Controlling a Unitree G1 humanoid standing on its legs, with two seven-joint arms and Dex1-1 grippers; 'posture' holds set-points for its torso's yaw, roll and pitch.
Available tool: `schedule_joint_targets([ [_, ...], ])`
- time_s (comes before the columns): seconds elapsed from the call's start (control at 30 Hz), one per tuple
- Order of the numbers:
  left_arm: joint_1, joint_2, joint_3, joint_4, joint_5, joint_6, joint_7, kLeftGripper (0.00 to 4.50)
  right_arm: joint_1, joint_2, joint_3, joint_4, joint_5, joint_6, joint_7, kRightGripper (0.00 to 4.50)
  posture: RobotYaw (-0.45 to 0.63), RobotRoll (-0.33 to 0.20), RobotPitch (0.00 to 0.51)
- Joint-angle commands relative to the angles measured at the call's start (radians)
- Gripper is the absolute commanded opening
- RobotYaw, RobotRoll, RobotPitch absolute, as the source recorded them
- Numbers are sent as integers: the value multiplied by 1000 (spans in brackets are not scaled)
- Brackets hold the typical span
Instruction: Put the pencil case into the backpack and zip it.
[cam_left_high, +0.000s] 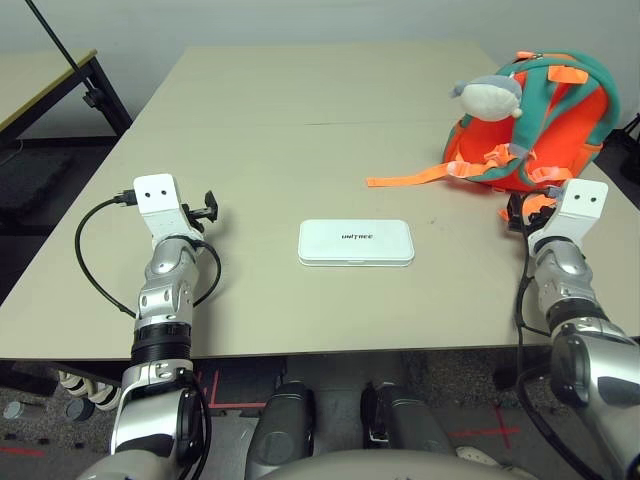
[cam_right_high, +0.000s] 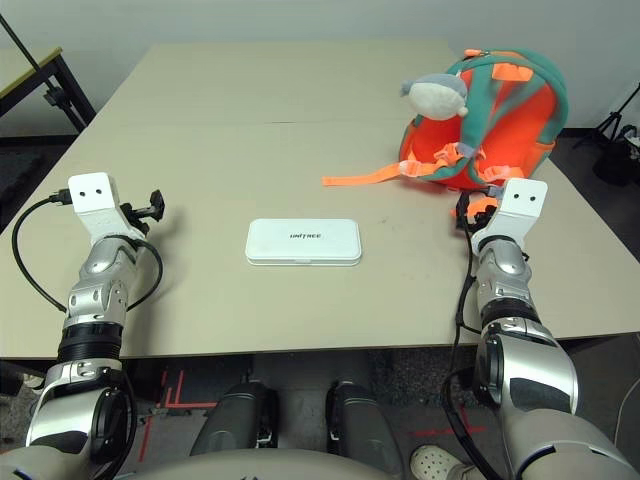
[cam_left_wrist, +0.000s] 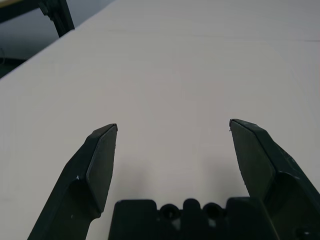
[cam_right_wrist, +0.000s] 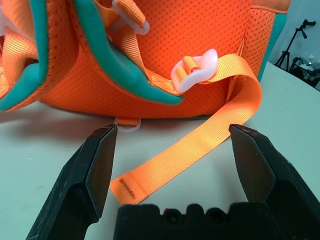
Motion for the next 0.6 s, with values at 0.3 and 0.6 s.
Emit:
schedule_joint_targets([
  [0.3,-21,52,4,-46,-122,55,-242,4500,63,-17,44,-274,-1,52,123,3507,211,0,70],
  [0.6,-90,123,9,-70,-342,269,-550,4500,234,-59,141,-784,56,393,370,39,166,0,69],
])
